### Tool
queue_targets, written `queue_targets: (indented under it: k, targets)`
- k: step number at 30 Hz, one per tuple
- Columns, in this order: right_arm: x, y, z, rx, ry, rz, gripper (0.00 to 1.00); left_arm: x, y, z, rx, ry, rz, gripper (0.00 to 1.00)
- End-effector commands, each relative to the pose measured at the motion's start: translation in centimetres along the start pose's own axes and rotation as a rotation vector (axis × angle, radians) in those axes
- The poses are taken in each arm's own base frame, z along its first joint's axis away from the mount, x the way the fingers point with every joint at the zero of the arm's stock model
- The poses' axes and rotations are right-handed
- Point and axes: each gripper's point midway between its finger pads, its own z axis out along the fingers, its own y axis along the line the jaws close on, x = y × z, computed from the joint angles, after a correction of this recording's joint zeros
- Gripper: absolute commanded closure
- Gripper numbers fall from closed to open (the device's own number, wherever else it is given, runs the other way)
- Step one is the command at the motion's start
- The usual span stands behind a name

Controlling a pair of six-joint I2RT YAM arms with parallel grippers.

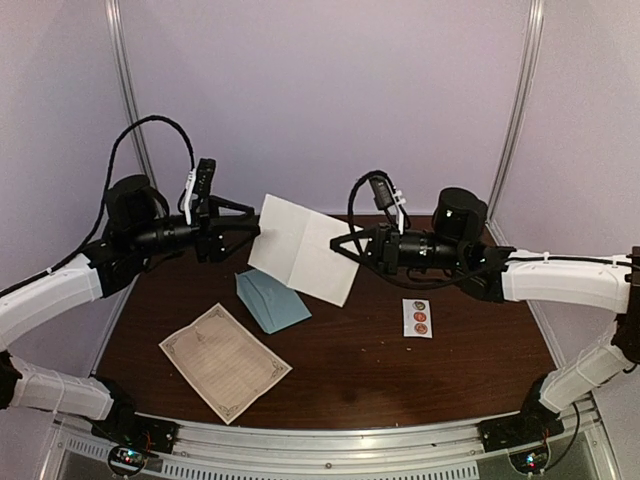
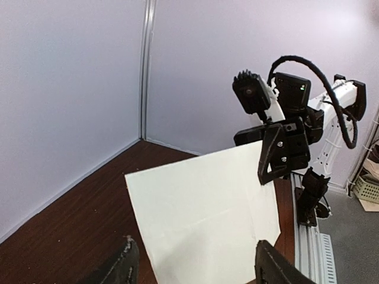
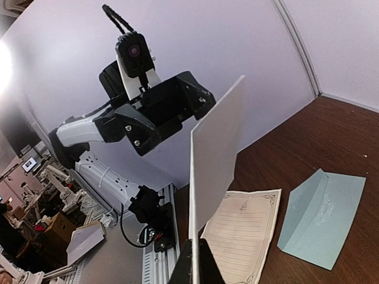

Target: Place the letter into the envelope and seal it

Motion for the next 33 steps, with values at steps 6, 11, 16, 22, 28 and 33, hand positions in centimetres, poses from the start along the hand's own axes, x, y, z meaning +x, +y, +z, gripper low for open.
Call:
queue_targets:
  k: [6, 11, 16, 22, 28, 33]
  targets:
    - [0.0, -4.4, -1.9, 0.222, -0.017, 0.019, 1.00, -0.1, 1.3, 0.0, -0.119, -0.023, 0.027, 0.22]
    - [0.5, -4.0, -1.2, 0.185, 0.011, 0.015, 1.00, 1.7, -0.8, 2.1, 0.035, 0.026, -0.022, 0.21]
    - [1.1, -3.8, 0.0, 0.171, 0.048, 0.002, 1.00, 3.1, -2.3, 3.3, 0.142, 0.060, -0.070, 0.35]
    - [1.8, -2.5, 2.1, 0.119, 0.089, -0.027, 1.00, 4.1, -2.7, 4.2, 0.197, 0.085, -0.115, 0.51]
    - [2.1, -1.6, 3.1, 0.071, 0.117, -0.049, 1.00, 4.8, -2.7, 4.6, 0.216, 0.104, -0.143, 0.61]
    - [2.4, -1.3, 3.6, 0.061, 0.143, -0.067, 1.00, 5.0, -3.1, 4.8, 0.243, 0.108, -0.151, 0.66]
